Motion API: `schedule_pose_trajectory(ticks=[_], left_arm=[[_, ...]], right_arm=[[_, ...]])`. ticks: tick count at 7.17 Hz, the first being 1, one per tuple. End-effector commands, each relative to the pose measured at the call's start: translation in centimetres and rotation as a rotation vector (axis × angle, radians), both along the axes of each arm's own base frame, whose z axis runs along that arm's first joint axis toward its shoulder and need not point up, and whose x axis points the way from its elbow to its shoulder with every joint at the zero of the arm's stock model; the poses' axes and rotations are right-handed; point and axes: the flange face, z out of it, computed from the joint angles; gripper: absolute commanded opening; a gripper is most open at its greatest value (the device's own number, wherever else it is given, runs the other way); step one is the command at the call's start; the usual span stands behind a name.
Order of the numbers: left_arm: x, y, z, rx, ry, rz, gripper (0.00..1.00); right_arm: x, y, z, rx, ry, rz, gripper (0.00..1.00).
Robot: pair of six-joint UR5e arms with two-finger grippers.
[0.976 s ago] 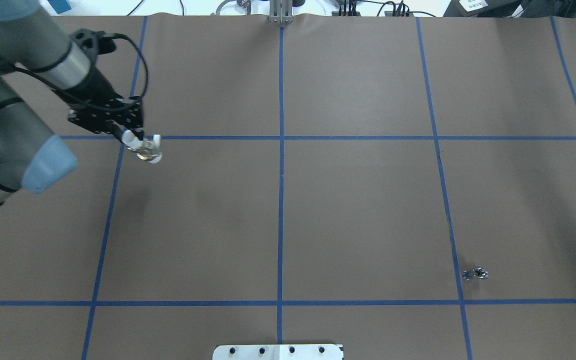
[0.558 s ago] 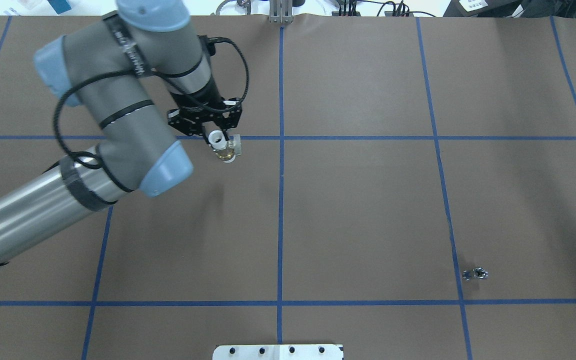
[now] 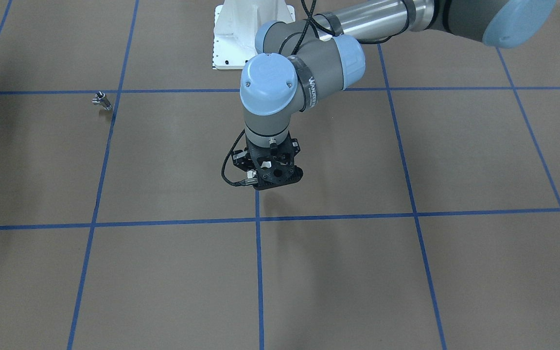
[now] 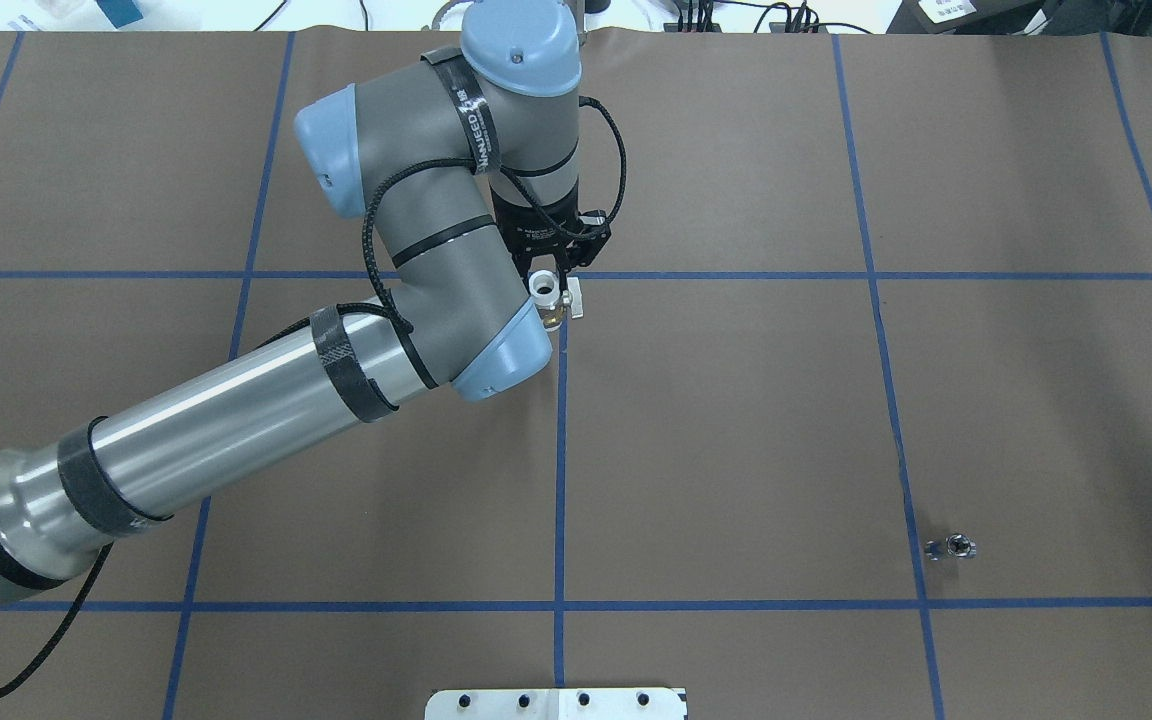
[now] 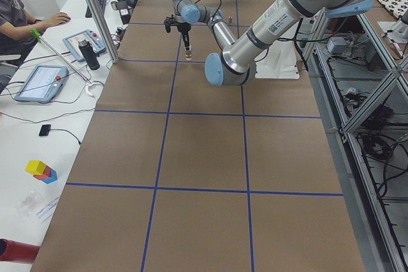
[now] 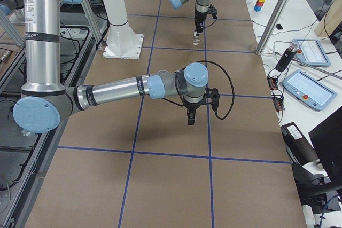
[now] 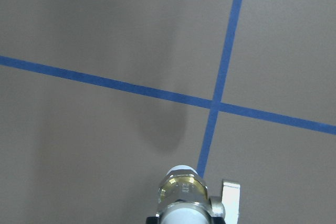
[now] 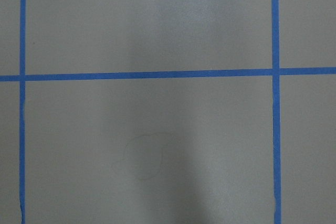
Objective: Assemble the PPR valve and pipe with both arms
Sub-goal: 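Lift the valve with the left gripper and carry it to table center, then lower the valve upright at table center with the left gripper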
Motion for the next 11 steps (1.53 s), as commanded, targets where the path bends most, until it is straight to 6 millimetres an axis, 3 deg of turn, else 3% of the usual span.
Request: schedule_pose_trajectory(ticks=[1,5,11], left_arm=[[1.3,0.9,0.2,0.003,-0.010,0.013,0.00],[2.3,0.7,1.0,0.012,-0.013,0.005,0.00],[3.5,0.9,0.6,-0.034,-0.011,-0.035,0.00]], right_arm=[[-0.3,0.0,0.0,0.003,0.000,-0.006,1.00],[-0.3,0.0,-0.1,0.003,-0.001,-0.007,1.00],[-0.3,0.0,0.0,0.002,-0.001,-0.007,1.00]])
